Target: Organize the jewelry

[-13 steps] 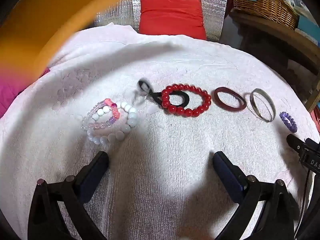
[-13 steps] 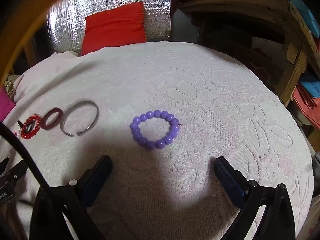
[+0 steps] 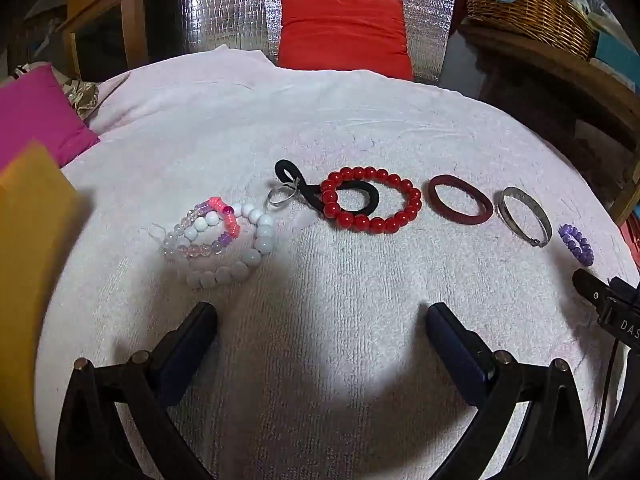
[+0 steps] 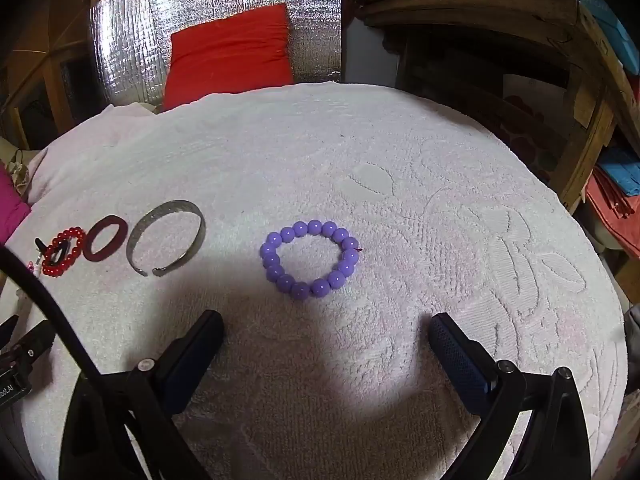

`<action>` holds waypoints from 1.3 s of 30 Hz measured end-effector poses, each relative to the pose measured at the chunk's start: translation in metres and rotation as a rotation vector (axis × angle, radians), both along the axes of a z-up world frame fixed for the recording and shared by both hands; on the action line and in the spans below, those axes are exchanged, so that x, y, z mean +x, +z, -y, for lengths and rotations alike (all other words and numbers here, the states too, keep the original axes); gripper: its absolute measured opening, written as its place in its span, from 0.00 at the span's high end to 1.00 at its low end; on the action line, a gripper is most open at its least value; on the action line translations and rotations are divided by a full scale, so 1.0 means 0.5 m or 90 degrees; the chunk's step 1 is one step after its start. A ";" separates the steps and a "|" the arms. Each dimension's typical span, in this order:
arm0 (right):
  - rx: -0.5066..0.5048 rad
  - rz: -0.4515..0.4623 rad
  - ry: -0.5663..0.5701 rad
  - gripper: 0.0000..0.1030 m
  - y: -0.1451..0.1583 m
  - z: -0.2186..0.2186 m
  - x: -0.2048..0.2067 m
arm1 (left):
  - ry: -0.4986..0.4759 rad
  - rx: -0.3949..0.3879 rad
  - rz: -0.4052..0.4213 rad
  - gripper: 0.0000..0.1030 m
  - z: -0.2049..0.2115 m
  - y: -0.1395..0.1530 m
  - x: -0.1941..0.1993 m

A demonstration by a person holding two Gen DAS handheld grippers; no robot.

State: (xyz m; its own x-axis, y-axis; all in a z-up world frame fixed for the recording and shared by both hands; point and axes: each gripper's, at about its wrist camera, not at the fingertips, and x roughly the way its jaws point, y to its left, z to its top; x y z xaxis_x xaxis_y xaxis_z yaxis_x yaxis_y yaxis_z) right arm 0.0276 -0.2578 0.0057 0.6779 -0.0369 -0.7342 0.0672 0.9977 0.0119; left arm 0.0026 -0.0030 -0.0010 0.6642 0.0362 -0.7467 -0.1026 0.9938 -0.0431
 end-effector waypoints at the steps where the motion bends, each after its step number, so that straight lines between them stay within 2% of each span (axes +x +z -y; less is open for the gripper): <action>1: 0.000 0.000 0.000 0.00 0.000 0.000 0.000 | 0.000 0.000 0.000 0.00 0.002 0.000 0.000; 17: -0.001 0.001 0.000 0.00 -0.001 -0.005 -0.004 | 0.015 -0.011 -0.002 0.00 -0.010 0.012 -0.005; 20: 0.000 0.001 0.000 0.00 0.000 -0.004 -0.004 | 0.044 -0.007 -0.040 0.00 -0.002 0.020 -0.007; 22: 0.014 0.002 0.002 0.00 0.000 0.003 -0.004 | 0.022 -0.010 -0.084 0.00 -0.004 0.029 -0.011; 24: 0.008 0.002 0.001 0.00 0.000 -0.003 -0.002 | 0.012 -0.031 -0.098 0.00 -0.011 0.041 -0.020; 26: -0.001 0.001 0.001 0.00 -0.001 -0.003 -0.003 | 0.040 -0.013 -0.075 0.00 -0.018 0.065 -0.050; 28: 0.005 0.002 0.001 0.00 0.000 0.003 -0.007 | 0.050 0.048 -0.043 0.00 -0.008 0.098 -0.082; 30: 0.003 0.002 0.001 0.00 0.001 0.003 -0.007 | 0.042 0.073 0.016 0.00 0.003 0.142 -0.119; 32: 0.002 0.001 0.001 0.00 0.001 0.002 -0.005 | 0.041 0.090 0.100 0.00 0.012 0.195 -0.166; 35: 0.003 0.001 -0.007 0.00 -0.001 -0.002 -0.004 | 0.041 0.088 0.168 0.00 0.012 0.245 -0.204; 37: -0.003 -0.002 -0.021 0.00 0.001 -0.008 -0.006 | 0.045 0.068 0.193 0.00 0.005 0.267 -0.221; 39: 0.000 -0.031 -0.030 0.00 0.006 -0.011 -0.010 | 0.061 0.068 0.197 0.00 0.007 0.278 -0.212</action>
State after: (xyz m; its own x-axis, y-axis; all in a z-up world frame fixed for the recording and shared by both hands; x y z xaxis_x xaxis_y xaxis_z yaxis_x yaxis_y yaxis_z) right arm 0.0227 -0.2524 0.0089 0.6394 -0.0690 -0.7658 0.1153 0.9933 0.0067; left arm -0.1034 -0.0064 0.1379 0.8482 0.1761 -0.4995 -0.1935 0.9809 0.0172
